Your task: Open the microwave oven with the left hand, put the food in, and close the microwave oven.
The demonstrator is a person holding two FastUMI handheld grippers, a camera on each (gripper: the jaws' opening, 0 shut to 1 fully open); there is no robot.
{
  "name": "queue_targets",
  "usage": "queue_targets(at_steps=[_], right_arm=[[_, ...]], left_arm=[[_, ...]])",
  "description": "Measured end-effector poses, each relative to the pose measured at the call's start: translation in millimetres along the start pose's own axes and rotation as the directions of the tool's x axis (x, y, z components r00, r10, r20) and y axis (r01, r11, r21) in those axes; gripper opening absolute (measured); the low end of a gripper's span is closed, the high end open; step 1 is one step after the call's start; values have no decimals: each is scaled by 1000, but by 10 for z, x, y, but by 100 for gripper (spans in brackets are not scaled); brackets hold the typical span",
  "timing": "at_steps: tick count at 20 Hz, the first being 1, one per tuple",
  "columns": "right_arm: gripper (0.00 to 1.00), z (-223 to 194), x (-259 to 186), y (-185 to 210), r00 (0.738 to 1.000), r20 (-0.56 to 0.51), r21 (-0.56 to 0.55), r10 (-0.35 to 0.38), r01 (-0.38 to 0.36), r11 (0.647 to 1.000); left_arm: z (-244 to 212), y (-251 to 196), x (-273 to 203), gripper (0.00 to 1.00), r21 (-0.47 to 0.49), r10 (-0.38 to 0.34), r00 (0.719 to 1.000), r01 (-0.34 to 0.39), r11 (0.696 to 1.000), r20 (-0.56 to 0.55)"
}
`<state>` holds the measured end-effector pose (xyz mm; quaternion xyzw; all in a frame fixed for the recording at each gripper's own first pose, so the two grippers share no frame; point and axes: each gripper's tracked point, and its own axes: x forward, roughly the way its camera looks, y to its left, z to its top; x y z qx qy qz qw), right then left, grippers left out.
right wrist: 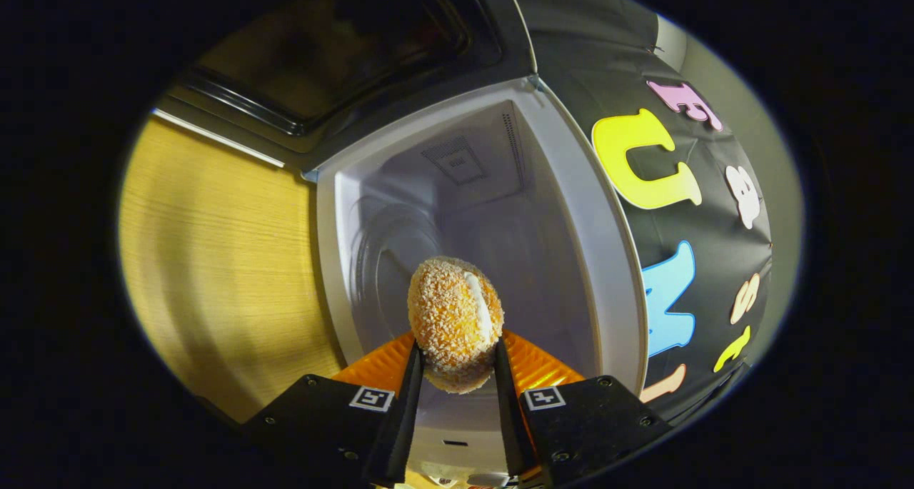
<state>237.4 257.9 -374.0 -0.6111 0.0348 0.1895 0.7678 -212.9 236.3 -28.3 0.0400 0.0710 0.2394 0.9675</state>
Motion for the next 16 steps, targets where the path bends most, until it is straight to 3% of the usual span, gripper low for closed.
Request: queue_targets(at_steps=[4,7,8,16], right_arm=[[53,-106,254,7,999,-44,43,7,-5,999],[84,-111,213,103,997,-59,109,51,-44,993],[89,-113,182,127,996,-56,121,76,-69,990],[90,-288,-508,142,991,-13,225,134,-127,966]], left_arm=[[-98,-72,33,94,24,-19,999,20,1000,-42],[-103,-201,103,94,31,-47,998,48,998,-46],[-108,-257,132,94,30,-59,997,61,998,-45],[-125,-678,392,94,17,-156,987,157,987,-31]])
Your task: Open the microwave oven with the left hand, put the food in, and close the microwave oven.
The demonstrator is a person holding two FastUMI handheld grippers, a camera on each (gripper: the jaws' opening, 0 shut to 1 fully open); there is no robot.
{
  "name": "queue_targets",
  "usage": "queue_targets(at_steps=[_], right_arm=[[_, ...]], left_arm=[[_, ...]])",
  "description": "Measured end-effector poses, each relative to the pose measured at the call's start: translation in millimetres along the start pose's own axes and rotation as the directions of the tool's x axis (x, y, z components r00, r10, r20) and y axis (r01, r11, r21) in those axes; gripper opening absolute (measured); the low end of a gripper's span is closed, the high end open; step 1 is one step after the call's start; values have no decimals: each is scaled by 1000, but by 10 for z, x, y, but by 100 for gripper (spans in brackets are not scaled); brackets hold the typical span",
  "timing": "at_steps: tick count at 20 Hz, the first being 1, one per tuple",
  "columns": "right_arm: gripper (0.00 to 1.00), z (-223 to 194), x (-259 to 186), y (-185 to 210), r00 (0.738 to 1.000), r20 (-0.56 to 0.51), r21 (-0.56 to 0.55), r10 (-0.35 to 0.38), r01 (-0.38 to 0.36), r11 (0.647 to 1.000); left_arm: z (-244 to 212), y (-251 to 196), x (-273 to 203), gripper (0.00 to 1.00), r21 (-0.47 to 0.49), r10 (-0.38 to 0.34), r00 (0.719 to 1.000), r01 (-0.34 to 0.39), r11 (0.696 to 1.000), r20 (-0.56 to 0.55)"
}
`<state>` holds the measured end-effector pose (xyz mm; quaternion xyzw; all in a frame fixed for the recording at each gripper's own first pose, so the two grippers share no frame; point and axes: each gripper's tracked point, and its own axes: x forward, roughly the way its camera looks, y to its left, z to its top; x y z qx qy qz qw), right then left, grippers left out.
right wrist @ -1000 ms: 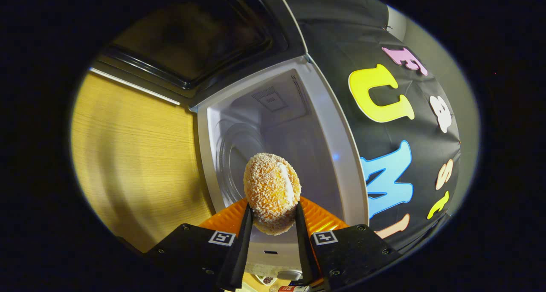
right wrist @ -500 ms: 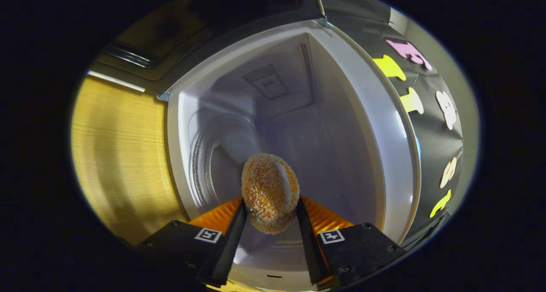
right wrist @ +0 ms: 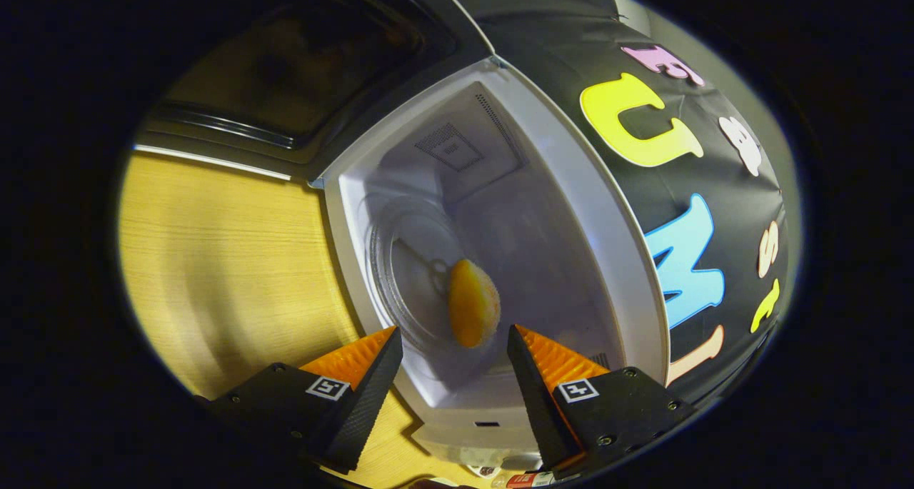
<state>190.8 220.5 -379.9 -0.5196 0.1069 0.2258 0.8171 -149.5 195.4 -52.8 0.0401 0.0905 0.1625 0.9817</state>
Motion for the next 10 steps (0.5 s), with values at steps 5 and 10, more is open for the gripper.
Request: queue_targets(at_steps=[5,10], right_arm=[[90,-249,-571,-53,1000,-9,191,22,-20,981],[90,-416,-1020,-257,1000,-21,336,-5,12,942]], left_arm=[[-127,-263,224,94,-20,-71,997,71,997,-4],[-216,-534,373,94,-8,-173,985,173,985,-15]])
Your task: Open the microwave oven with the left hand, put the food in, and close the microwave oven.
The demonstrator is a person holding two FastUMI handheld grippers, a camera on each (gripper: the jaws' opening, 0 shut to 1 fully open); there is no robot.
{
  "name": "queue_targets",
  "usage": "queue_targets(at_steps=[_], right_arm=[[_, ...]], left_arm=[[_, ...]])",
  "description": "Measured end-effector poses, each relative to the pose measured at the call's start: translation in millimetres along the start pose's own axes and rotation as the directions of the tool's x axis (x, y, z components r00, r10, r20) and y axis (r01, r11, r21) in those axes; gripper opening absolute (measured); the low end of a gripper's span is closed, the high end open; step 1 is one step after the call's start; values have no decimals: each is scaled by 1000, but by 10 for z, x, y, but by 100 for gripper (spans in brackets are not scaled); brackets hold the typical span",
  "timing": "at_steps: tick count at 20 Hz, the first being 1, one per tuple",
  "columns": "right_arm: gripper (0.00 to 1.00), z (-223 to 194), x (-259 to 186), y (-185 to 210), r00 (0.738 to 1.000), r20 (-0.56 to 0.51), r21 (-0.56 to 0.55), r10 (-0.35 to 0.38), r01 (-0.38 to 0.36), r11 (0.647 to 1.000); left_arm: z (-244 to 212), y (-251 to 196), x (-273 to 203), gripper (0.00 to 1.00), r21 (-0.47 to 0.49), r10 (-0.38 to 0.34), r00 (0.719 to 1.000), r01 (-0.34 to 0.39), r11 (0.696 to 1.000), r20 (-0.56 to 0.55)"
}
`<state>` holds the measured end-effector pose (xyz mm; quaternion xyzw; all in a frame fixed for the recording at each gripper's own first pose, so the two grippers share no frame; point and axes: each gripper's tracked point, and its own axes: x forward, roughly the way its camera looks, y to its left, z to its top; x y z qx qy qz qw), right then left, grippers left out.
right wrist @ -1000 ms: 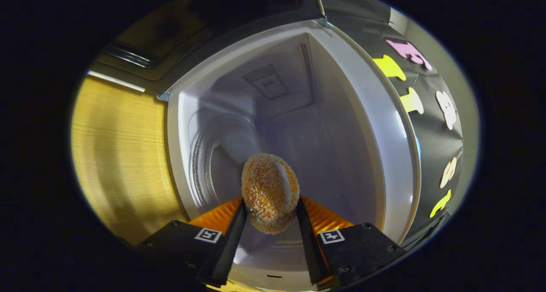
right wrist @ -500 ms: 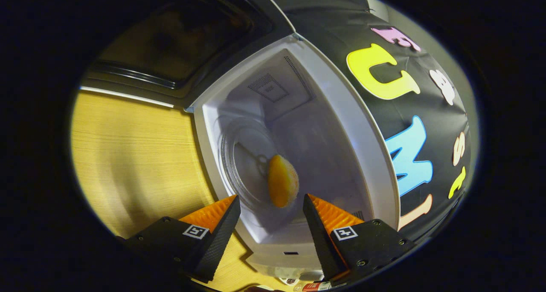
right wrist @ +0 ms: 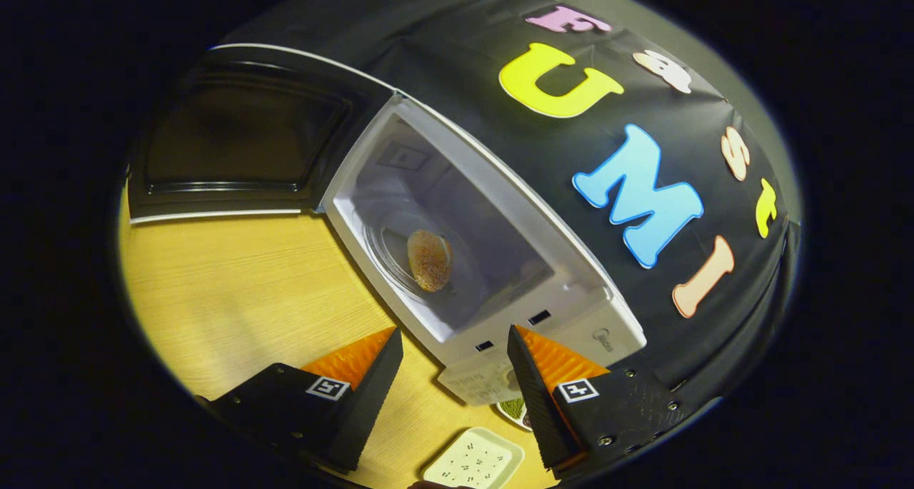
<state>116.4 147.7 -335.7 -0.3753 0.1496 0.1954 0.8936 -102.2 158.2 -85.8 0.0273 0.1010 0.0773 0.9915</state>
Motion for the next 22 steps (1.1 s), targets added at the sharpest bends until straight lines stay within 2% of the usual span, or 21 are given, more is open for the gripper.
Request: queue_targets(at_steps=[3,5,8,11,14,18,22], right_arm=[[90,41,-316,-127,1000,3,154,-15,15,988],[90,103,-590,-218,1000,3,284,-27,25,959],[90,369,-1058,-463,994,48,449,-94,63,891],[90,666,-1455,-709,980,114,584,-162,66,809],[90,758,-1718,-984,956,133,633,-260,119,765],[89,934,-2153,-1161,931,150,684,-332,144,715],[90,1005,-2359,-1193,921,164,694,-355,148,705]], left_arm=[[55,-104,84,94,-6,-59,998,59,998,20],[83,-202,137,94,-6,-109,993,109,994,44],[31,-317,238,94,-10,-169,984,170,985,50],[21,-401,327,94,-34,-216,975,218,975,55],[-6,-465,408,94,-60,-257,964,261,963,62],[24,-510,472,94,-59,-284,956,288,956,69],[-42,-489,453,94,-48,-272,960,275,960,67]])
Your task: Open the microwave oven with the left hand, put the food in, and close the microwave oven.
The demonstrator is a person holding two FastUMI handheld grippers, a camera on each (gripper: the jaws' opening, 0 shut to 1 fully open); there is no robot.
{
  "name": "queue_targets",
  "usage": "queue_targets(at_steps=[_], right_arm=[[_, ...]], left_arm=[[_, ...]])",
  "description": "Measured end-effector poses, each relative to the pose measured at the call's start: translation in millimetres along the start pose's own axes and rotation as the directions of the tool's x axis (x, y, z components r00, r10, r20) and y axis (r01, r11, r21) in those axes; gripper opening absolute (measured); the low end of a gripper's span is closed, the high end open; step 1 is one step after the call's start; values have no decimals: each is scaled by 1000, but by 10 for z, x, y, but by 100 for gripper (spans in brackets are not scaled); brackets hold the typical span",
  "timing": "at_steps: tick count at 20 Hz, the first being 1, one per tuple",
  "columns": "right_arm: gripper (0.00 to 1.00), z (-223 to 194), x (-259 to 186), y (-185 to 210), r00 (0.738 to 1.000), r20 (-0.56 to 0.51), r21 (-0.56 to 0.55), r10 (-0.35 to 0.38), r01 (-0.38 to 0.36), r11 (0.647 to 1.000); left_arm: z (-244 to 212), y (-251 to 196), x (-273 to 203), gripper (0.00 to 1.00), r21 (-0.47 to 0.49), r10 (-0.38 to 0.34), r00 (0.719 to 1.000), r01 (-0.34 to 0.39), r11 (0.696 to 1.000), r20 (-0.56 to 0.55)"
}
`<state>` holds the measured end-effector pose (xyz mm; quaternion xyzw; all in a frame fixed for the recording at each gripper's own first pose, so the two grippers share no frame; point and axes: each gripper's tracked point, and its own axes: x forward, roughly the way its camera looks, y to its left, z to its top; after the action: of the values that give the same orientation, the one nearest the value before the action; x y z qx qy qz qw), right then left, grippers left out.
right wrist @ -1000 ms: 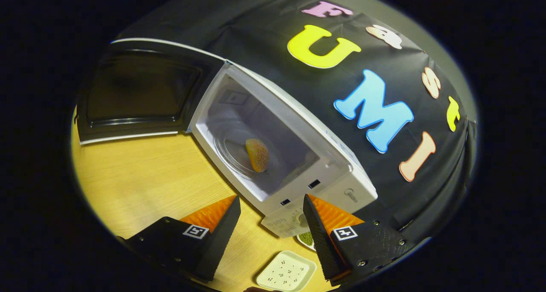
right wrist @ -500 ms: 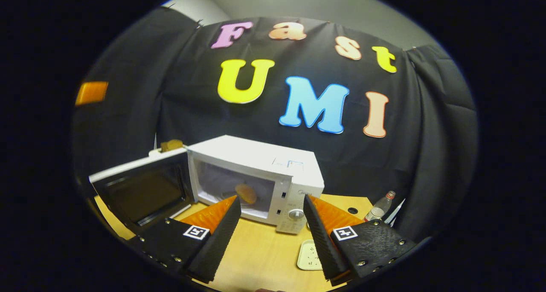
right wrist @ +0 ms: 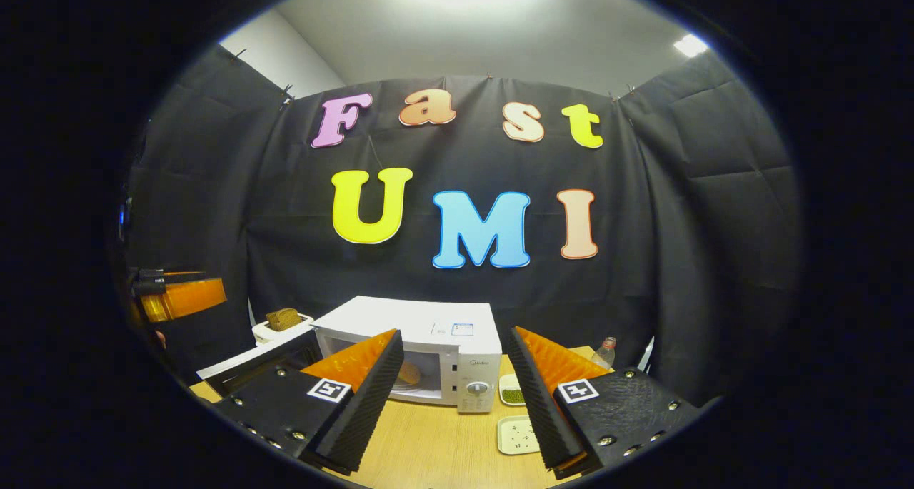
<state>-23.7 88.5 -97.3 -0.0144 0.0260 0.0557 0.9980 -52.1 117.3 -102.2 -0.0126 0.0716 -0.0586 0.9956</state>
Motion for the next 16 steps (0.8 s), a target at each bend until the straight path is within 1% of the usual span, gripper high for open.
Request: queue_targets(at_steps=[4,6,7,9,10,11,12,14,15,16], right_arm=[[90,43,-1,88,1000,-6,10,21,-21,1000],[90,87,18,153,999,3,23,38,-38,999],[90,99,21,164,999,5,23,43,-43,999],[90,84,33,215,998,2,17,57,-57,998],[90,87,23,242,998,2,16,64,-64,998],[90,103,13,252,998,6,16,70,-70,997],[90,105,10,264,997,7,12,73,-73,997],[90,117,7,272,997,9,3,75,-75,997],[90,117,-7,275,997,11,1,74,-74,997],[90,109,-11,271,997,10,0,73,-73,997]], left_arm=[[-173,77,-178,94,-1,-1,999,1,1000,-50],[-341,219,-278,67,3,14,995,-14,1000,-99],[-404,308,-330,53,9,34,992,-33,999,-121],[-508,600,-464,26,26,101,984,-98,995,-150],[-566,683,-511,12,6,114,981,-114,993,-159],[-636,730,-585,5,-27,106,979,-112,993,-172],[-740,855,-639,7,-32,130,974,-138,990,-186],[-988,1186,-774,9,-7,190,953,-197,980,-234],[-1104,1278,-817,7,-7,200,946,-209,978,-256],[-1221,1317,-848,7,-17,196,940,-209,978,-280]])
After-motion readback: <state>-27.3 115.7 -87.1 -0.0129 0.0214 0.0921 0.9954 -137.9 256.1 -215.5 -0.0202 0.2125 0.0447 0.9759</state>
